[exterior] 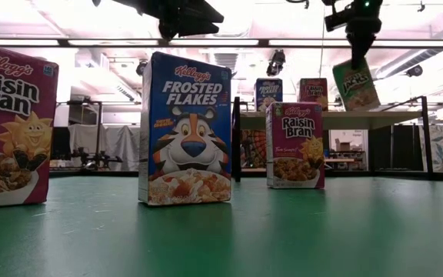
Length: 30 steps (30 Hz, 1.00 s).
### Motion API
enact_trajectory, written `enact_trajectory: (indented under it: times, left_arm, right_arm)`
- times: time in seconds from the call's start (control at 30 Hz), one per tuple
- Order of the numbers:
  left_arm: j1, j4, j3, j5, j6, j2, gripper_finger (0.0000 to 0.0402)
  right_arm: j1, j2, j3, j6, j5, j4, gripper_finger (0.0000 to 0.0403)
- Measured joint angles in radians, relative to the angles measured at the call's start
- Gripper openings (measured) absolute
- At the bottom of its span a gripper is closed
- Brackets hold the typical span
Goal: Stack cereal on shelf
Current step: Put the top green cereal box on the shelf
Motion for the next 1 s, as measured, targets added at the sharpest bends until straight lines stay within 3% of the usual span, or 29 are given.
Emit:
enact_trajectory:
  times: [0.43, 0.83, 1.0]
  left_arm:
    - [0.0, -0.009, 0.0, 0.0, 0.003, 0.0, 0.0204]
    - [0.0, -0.01, 0.0, 0.0, 0.003, 0.0, 0.0204]
    - [0.0, -0.01, 0.0, 0.0, 0.003, 0.0, 0.0204]
  right_arm:
    - [-0.108, 0.025, -0.003, -0.079, -0.018, 0.073, 0.0176]
    - [-0.178, 0.025, -0.003, -0.105, -0.053, 0.112, 0.0232]
    - [-0.177, 0.021, 0.005, -0.076, -0.053, 0.128, 0.0234]
